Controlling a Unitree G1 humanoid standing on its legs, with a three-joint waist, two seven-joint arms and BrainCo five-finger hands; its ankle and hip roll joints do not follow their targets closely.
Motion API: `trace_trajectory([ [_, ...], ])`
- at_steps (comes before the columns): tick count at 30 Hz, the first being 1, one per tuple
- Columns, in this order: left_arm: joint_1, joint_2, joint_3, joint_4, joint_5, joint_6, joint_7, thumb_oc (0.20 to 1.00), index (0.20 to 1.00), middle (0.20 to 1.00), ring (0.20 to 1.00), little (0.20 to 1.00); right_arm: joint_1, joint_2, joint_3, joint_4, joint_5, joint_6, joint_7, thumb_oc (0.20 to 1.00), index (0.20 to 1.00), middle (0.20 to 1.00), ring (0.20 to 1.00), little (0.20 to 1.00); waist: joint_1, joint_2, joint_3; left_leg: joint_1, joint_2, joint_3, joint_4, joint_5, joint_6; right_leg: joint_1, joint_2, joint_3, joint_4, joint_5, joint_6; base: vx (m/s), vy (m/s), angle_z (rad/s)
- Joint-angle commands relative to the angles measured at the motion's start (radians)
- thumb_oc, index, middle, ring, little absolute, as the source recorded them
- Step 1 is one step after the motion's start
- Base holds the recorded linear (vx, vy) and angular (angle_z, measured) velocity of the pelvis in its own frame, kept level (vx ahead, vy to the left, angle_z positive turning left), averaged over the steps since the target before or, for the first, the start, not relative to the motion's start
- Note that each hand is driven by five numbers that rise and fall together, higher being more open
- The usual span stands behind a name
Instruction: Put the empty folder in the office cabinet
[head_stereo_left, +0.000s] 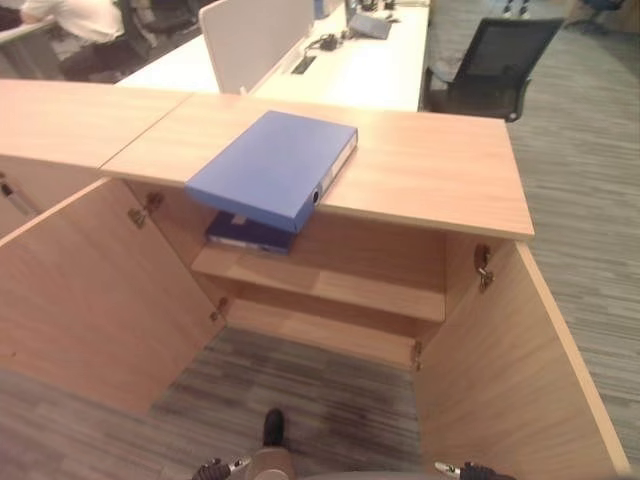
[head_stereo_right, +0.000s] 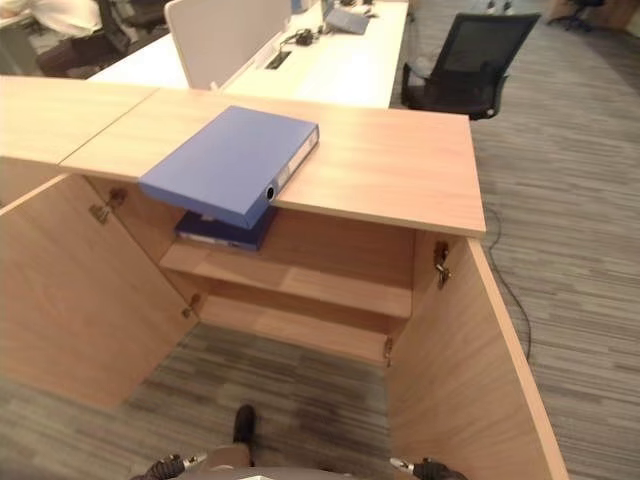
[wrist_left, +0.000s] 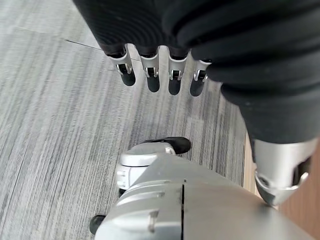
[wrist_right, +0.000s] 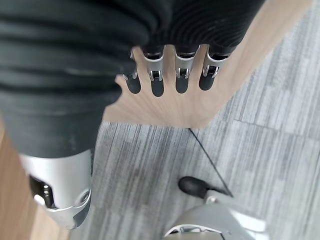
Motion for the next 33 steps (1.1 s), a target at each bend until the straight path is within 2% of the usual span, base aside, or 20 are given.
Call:
trace_trajectory([
  [1,-0.034,0.014,-0.043,0.018,0.021,-0.014,0.006,1.000,1.000,1.000,1.000,1.000,-0.026,0.005,-0.003,0.003,0.006,-0.013,0.003,1.000,1.000,1.000,1.000,1.000,0.012,0.005,-0.019,0.013,-0.053,0.038,0.008,-0.021,0.041,-0.047,-0.174,-0.021,0.051,0.032,0.155,0.19,0.335,-0.36],
  [6,-0.051,0.024,-0.051,-0.042,-0.005,-0.029,-0.003,1.000,1.000,1.000,1.000,1.000,-0.044,0.004,-0.041,-0.006,0.052,-0.015,-0.002,1.000,1.000,1.000,1.000,1.000,0.000,0.018,-0.025,0.039,-0.118,0.073,-0.003,-0.066,0.084,-0.080,-0.233,0.010,0.064,0.065,0.193,0.09,0.243,-0.22],
  [9,-0.055,0.031,-0.051,-0.074,-0.020,-0.037,-0.006,1.000,1.000,1.000,1.000,1.000,-0.051,-0.001,-0.055,-0.010,0.064,-0.017,-0.003,1.000,1.000,1.000,1.000,1.000,-0.002,0.024,-0.026,0.045,-0.141,0.086,-0.008,-0.081,0.096,-0.093,-0.253,0.015,0.071,0.077,0.206,0.06,0.190,-0.15],
  [10,-0.057,0.041,-0.056,-0.110,-0.028,-0.043,-0.012,1.000,1.000,1.000,1.000,1.000,-0.063,-0.008,-0.070,-0.003,0.072,-0.017,-0.003,1.000,1.000,1.000,1.000,1.000,-0.002,0.032,-0.027,0.054,-0.165,0.099,-0.008,-0.101,0.110,-0.103,-0.281,0.008,0.083,0.095,0.222,0.08,0.264,-0.16],
  [12,-0.057,0.041,-0.056,-0.110,-0.028,-0.043,-0.012,1.000,1.000,1.000,1.000,1.000,-0.063,-0.008,-0.070,-0.003,0.072,-0.017,-0.003,1.000,1.000,1.000,1.000,1.000,-0.002,0.032,-0.027,0.054,-0.165,0.100,-0.008,-0.101,0.111,-0.103,-0.281,0.008,0.083,0.095,0.222,0.05,0.150,-0.19],
  [13,-0.060,0.048,-0.058,-0.133,-0.036,-0.044,-0.017,1.000,1.000,1.000,1.000,1.000,-0.069,-0.014,-0.077,0.000,0.073,-0.014,-0.003,1.000,1.000,1.000,1.000,1.000,-0.004,0.036,-0.025,0.061,-0.180,0.104,-0.008,-0.111,0.120,-0.109,-0.301,0.001,0.104,0.108,0.229,0.05,0.119,-0.19],
  [17,-0.056,0.059,-0.059,-0.167,-0.046,-0.045,-0.025,1.000,1.000,1.000,1.000,1.000,-0.074,-0.016,-0.083,0.004,0.069,-0.012,-0.001,1.000,1.000,1.000,1.000,1.000,-0.001,0.038,-0.018,0.075,-0.196,0.112,-0.008,-0.126,0.135,-0.126,-0.327,-0.015,0.163,0.125,0.233,0.05,0.140,-0.04],
  [20,-0.042,0.077,-0.058,-0.231,-0.057,-0.040,-0.036,1.000,1.000,1.000,1.000,1.000,-0.077,-0.012,-0.073,0.004,0.061,-0.010,0.001,1.000,1.000,1.000,1.000,1.000,0.016,0.042,0.001,0.107,-0.197,0.135,-0.008,-0.161,0.144,-0.147,-0.361,-0.093,0.276,0.124,0.223,0.08,0.093,-0.12],
  [21,-0.040,0.078,-0.058,-0.233,-0.057,-0.039,-0.036,1.000,1.000,1.000,1.000,1.000,-0.076,-0.012,-0.072,0.003,0.061,-0.010,0.001,1.000,1.000,1.000,1.000,1.000,0.016,0.041,0.002,0.109,-0.198,0.135,-0.008,-0.162,0.145,-0.147,-0.363,-0.092,0.281,0.121,0.224,0.09,0.007,-0.36],
  [23,-0.032,0.088,-0.052,-0.258,-0.066,-0.035,-0.038,1.000,1.000,1.000,1.000,1.000,-0.081,-0.009,-0.062,0.001,0.059,-0.008,0.003,1.000,1.000,1.000,1.000,1.000,0.019,0.041,0.009,0.112,-0.187,0.153,-0.008,-0.152,0.148,-0.167,-0.336,-0.130,0.284,0.119,0.200,-0.01,-0.018,-0.25],
  [25,-0.023,0.090,-0.042,-0.275,-0.092,-0.035,-0.037,1.000,1.000,1.000,1.000,1.000,-0.088,-0.003,-0.047,-0.007,0.063,-0.011,0.003,1.000,1.000,1.000,1.000,1.000,0.017,0.038,0.015,0.118,-0.179,0.157,-0.008,-0.152,0.146,-0.212,-0.260,-0.137,0.264,0.096,0.179,0.01,-0.081,-0.25],
  [26,-0.019,0.091,-0.028,-0.299,-0.126,-0.031,-0.040,1.000,1.000,1.000,1.000,1.000,-0.090,-0.001,-0.042,-0.011,0.062,-0.014,0.002,1.000,1.000,1.000,1.000,1.000,0.010,0.036,0.028,0.131,-0.176,0.149,-0.006,-0.145,0.142,-0.227,-0.213,-0.117,0.228,0.080,0.180,0.03,-0.081,-0.44],
  [27,-0.018,0.091,-0.028,-0.299,-0.126,-0.031,-0.040,1.000,1.000,1.000,1.000,1.000,-0.091,-0.001,-0.042,-0.011,0.062,-0.014,0.002,1.000,1.000,1.000,1.000,1.000,0.010,0.036,0.029,0.132,-0.176,0.149,-0.007,-0.145,0.142,-0.226,-0.213,-0.117,0.227,0.081,0.180,0.04,-0.154,-0.31],
  [28,-0.006,0.086,-0.007,-0.342,-0.180,-0.035,-0.042,1.000,1.000,1.000,1.000,1.000,-0.079,0.011,-0.034,-0.017,0.075,-0.017,0.002,1.000,1.000,1.000,1.000,1.000,0.010,0.015,0.038,0.137,-0.176,0.143,0.019,-0.152,0.140,-0.198,-0.178,-0.093,0.172,0.079,0.165,0.05,-0.167,-0.06],
  [30,0.003,0.083,0.005,-0.364,-0.206,-0.035,-0.041,1.000,1.000,1.000,1.000,1.000,-0.073,0.017,-0.032,-0.020,0.078,-0.019,0.003,1.000,1.000,1.000,1.000,1.000,0.014,0.004,0.036,0.133,-0.171,0.141,0.040,-0.160,0.134,-0.182,-0.166,-0.089,0.145,0.081,0.158,0.04,-0.150,0.26],
  [33,0.037,0.083,0.030,-0.500,-0.303,-0.034,-0.047,1.000,1.000,1.000,1.000,1.000,-0.058,0.023,-0.034,-0.028,0.093,-0.019,0.001,1.000,1.000,1.000,1.000,1.000,0.026,-0.029,0.041,0.064,-0.131,0.137,0.190,-0.195,0.106,-0.138,-0.145,-0.111,0.088,0.080,0.142,-0.02,-0.209,0.21],
])
